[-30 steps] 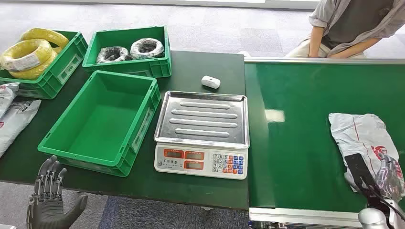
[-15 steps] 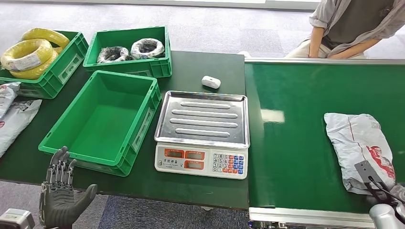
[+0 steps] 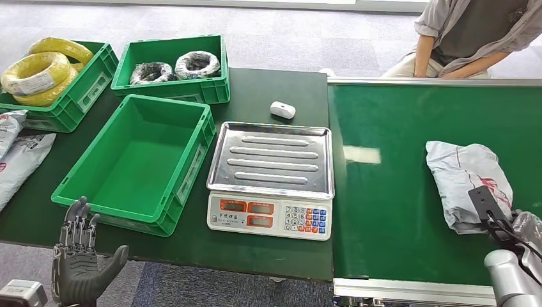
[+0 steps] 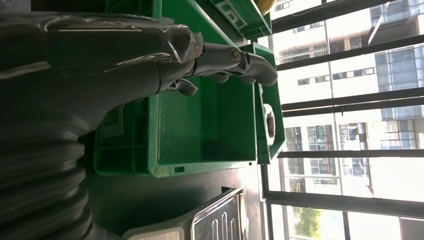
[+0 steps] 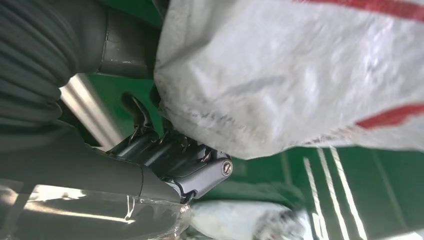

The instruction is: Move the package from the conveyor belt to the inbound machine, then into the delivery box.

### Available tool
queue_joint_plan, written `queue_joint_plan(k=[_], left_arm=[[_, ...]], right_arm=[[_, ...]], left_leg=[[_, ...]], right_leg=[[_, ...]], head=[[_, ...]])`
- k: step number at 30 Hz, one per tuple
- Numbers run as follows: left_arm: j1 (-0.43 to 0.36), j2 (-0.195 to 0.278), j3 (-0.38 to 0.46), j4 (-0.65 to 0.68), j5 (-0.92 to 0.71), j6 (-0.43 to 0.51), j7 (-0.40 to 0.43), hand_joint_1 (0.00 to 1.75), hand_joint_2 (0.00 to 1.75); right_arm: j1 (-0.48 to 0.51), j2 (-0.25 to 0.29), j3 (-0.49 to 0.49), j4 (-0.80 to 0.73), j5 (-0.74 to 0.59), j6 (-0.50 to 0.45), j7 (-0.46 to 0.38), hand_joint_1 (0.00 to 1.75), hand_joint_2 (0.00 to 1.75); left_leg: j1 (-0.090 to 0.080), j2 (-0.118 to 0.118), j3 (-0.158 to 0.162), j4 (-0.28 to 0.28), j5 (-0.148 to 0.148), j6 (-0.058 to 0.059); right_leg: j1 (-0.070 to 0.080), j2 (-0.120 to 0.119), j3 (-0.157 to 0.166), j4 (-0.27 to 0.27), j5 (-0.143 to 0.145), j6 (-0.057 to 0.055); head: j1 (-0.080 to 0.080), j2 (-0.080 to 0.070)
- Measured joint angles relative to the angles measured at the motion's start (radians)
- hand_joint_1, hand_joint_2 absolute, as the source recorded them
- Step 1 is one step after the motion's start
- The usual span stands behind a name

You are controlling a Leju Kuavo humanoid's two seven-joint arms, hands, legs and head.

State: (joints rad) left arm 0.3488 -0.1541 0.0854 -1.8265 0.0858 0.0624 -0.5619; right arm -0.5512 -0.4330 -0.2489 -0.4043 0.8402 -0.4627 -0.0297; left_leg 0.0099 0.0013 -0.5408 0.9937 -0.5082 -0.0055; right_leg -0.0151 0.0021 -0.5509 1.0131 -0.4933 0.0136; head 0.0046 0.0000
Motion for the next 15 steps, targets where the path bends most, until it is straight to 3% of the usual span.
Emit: queue_joint_plan(k=[3, 6, 10, 15], left_arm=[[-0.001, -0.002, -0.002, 0.000, 0.000, 0.010, -0.003, 0.00, 1.75], [-0.002, -0.002, -0.004, 0.002, 0.001, 0.018, -0.013, 0.00, 1.75], [-0.005, -0.002, -0.010, 0.008, 0.007, 0.028, -0.023, 0.00, 1.75], [-0.010, -0.001, -0.018, 0.015, 0.009, 0.034, -0.031, 0.00, 1.75]], right_arm=[[-0.010, 0.029, -0.042, -0.044, -0.160, -0.007, -0.198, 1.75, 1.75], [-0.015, 0.068, -0.088, -0.120, -0.384, 0.085, -0.348, 1.75, 1.75], [-0.018, 0.118, -0.105, -0.241, -0.596, 0.147, -0.430, 1.75, 1.75], [-0.005, 0.192, -0.062, -0.462, -0.776, 0.097, -0.494, 1.75, 1.75]], left_leg=[[0.000, 0.000, 0.000, 0.000, 0.000, 0.000], [0.000, 0.000, 0.000, 0.000, 0.000, 0.000], [0.000, 0.000, 0.000, 0.000, 0.000, 0.000], [0.000, 0.000, 0.000, 0.000, 0.001, 0.000]], right_leg=[[0.000, 0.000, 0.000, 0.000, 0.000, 0.000], [0.000, 0.000, 0.000, 0.000, 0.000, 0.000], [0.000, -0.001, 0.000, 0.000, 0.000, 0.000], [0.000, -0.001, -0.001, 0.000, 0.000, 0.000]], head=[[0.000, 0.000], [0.000, 0.000], [0.000, 0.000], [0.000, 0.000]])
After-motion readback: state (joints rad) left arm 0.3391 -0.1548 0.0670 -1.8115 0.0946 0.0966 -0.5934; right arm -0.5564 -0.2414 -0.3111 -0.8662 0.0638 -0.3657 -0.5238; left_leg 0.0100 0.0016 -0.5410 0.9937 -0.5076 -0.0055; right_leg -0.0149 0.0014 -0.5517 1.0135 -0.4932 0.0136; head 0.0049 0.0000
